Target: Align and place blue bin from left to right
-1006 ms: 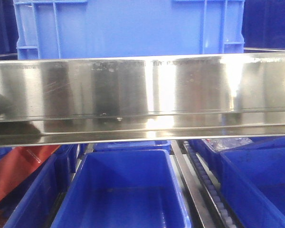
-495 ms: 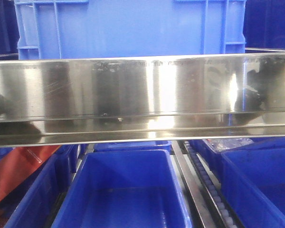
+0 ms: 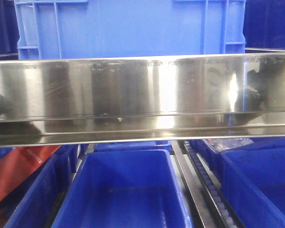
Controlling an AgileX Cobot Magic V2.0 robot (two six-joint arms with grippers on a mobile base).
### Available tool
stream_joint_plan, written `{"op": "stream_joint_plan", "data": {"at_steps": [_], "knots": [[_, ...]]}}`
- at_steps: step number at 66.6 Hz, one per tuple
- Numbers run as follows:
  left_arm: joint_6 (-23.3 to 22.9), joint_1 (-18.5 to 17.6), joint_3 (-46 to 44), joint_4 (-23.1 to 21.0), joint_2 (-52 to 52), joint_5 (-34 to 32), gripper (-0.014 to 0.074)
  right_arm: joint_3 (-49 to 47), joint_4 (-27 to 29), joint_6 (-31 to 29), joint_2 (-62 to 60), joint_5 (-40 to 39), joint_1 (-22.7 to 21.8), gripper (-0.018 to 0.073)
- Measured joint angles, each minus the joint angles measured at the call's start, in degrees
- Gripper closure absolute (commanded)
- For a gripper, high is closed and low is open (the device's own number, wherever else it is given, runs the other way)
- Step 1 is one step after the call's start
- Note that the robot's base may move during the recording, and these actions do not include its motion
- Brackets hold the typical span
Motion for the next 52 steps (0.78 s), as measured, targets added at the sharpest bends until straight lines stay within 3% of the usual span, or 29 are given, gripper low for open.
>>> {"op": "stream_joint_plan", "data": {"at_steps": [52], "knots": [[0.0, 0.0, 0.0, 0.0, 0.0, 0.0, 0.0707, 0.0, 0.0, 0.0, 0.0, 0.0, 0.0, 0.0627]]}}
